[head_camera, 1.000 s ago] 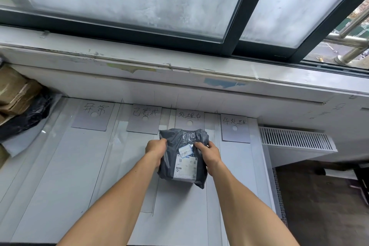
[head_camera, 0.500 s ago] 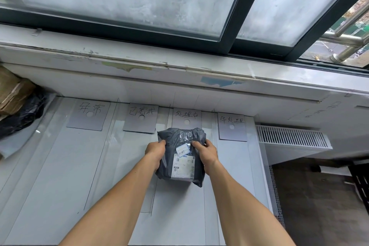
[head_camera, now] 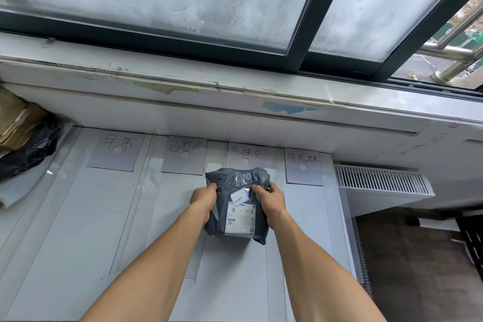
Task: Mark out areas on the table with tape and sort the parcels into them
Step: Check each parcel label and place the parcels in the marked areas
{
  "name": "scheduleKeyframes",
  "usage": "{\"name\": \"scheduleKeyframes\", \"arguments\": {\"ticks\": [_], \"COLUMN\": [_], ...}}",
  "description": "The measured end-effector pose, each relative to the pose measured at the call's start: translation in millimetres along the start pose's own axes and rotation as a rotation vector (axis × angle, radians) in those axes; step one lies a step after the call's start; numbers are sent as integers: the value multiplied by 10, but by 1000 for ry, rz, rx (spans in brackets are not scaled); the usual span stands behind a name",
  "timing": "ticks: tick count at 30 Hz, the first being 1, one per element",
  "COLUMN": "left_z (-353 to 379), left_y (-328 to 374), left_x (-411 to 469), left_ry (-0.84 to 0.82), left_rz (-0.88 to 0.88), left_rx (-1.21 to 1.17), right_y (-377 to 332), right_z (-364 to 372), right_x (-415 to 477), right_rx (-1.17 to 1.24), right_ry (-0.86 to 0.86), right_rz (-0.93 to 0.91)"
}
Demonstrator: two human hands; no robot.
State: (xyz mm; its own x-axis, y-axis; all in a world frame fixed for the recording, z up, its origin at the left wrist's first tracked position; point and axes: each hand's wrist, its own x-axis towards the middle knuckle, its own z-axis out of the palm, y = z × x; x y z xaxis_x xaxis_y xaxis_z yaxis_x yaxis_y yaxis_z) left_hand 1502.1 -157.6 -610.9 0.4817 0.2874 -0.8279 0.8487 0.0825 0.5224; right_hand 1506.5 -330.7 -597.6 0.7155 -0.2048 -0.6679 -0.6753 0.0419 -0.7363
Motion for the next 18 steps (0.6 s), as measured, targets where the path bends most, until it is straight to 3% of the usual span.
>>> {"name": "scheduleKeyframes", "arguments": {"ticks": [18], "left_z": [51], "left_y": [-48], "left_x": [-52], "left_ry": [-37], "left_rz": [-79], "left_rx": [-106], "right_y": [-42], "right_z": [55], "right_x": [-2], "right_rx": [4], "right_ry": [44], "right_rz": [-15]}}
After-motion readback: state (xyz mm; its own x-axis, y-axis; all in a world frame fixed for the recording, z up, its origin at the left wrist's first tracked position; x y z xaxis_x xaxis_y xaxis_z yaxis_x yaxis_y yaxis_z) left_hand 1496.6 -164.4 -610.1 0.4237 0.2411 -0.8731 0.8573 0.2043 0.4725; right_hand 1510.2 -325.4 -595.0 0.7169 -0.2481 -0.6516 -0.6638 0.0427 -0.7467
